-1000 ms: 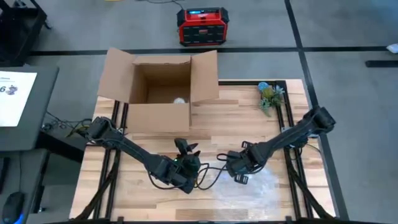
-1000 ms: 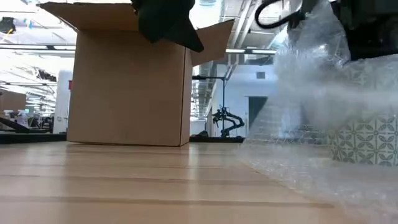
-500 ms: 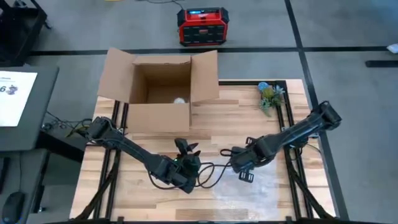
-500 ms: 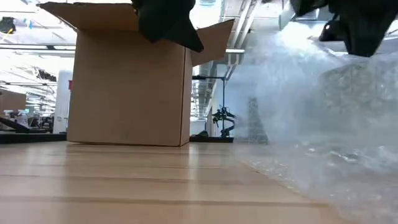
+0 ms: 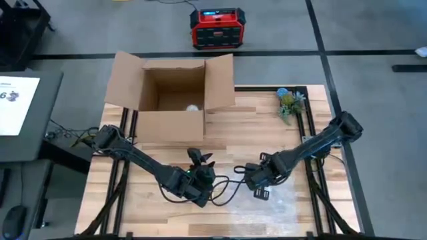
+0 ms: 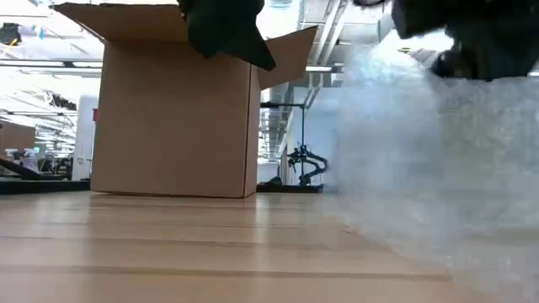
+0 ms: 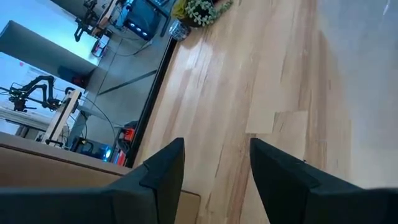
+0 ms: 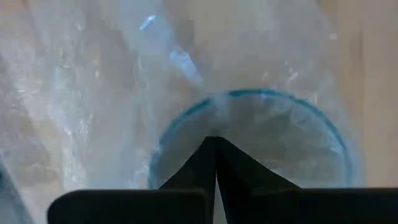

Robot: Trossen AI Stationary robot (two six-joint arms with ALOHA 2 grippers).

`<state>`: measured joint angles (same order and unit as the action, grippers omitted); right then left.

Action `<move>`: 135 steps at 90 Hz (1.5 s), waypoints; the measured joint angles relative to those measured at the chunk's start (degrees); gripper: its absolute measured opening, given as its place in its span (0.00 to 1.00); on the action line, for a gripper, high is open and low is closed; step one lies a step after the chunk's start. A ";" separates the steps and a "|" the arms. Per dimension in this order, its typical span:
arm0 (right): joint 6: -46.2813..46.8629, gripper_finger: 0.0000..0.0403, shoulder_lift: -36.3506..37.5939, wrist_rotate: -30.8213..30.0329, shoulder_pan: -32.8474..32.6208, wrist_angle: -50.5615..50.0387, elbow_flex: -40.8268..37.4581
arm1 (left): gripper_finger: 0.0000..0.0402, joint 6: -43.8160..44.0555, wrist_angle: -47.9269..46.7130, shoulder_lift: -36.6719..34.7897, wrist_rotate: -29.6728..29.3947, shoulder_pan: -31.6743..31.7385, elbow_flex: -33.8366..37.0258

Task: Wrap mug
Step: Wrap the green mug with bubble wrap

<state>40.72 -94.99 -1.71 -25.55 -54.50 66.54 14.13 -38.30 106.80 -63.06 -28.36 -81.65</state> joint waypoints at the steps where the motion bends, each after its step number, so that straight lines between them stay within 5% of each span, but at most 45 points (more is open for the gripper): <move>1: 0.01 0.00 -0.23 0.05 0.12 0.33 -0.32 | 0.40 0.00 0.01 0.00 0.00 0.00 0.00; 35: -1.61 0.00 -1.08 0.31 1.96 -2.94 1.69 | 0.40 0.03 0.10 0.00 2.49 0.00 0.00; 56: -1.63 0.00 2.13 0.24 1.94 -5.55 4.50 | 0.40 -1.09 0.97 0.00 33.39 1.95 1.12; 69: -0.79 0.00 4.37 0.24 1.41 -6.37 4.55 | 0.40 -1.20 6.22 0.00 43.44 4.02 5.79; 96: 3.30 0.00 9.82 0.03 -0.77 -6.69 4.59 | 0.40 -10.89 37.52 0.02 58.74 8.52 13.56; 135: 2.25 0.00 -0.21 0.35 0.48 -3.38 2.71 | 0.40 -12.70 49.18 0.02 62.87 9.45 13.62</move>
<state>42.97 -95.21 -1.37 -25.07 -57.88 69.25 1.43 10.87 106.83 -0.20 -18.91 -68.03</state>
